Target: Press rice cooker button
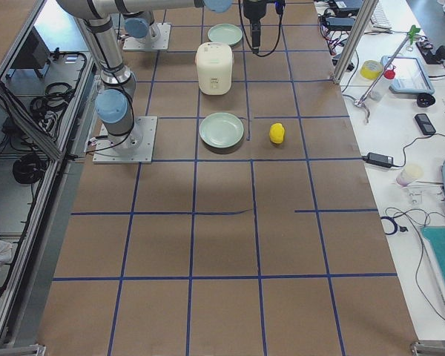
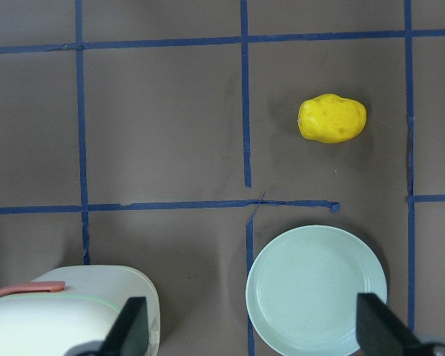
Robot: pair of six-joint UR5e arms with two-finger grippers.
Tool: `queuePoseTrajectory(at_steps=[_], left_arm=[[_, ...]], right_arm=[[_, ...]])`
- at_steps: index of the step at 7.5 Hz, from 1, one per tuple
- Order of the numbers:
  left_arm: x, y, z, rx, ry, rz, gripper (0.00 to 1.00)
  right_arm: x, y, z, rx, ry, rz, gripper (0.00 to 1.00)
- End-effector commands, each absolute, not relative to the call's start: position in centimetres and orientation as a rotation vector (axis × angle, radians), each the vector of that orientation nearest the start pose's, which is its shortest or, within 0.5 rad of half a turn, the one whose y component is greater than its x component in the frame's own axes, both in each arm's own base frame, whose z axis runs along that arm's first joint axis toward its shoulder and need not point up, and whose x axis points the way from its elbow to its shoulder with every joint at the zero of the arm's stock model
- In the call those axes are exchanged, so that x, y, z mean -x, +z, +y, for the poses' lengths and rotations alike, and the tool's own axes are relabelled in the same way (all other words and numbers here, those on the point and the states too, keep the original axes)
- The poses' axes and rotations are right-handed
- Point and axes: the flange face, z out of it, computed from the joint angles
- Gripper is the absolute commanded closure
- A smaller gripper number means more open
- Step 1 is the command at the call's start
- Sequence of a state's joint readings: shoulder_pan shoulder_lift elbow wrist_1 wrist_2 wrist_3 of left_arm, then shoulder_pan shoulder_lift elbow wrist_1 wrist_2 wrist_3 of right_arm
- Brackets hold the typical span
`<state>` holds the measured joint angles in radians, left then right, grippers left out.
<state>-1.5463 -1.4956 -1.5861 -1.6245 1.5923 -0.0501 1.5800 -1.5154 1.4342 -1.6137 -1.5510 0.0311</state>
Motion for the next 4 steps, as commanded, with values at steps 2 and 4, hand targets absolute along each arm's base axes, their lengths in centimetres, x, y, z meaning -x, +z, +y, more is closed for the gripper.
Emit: queuePoseTrajectory(at_steps=[2, 4], left_arm=[[12.0, 51.1, -46.3, 0.115, -0.010, 3.118, 0.00], [12.0, 51.2, -46.3, 0.115, -0.012, 3.118, 0.00]], right_arm=[[-14.0, 53.1, -52.4, -0.037, -0.186, 3.116, 0.51], [-15.7, 51.0, -51.3, -0.013, -0.110, 3.107, 0.88]])
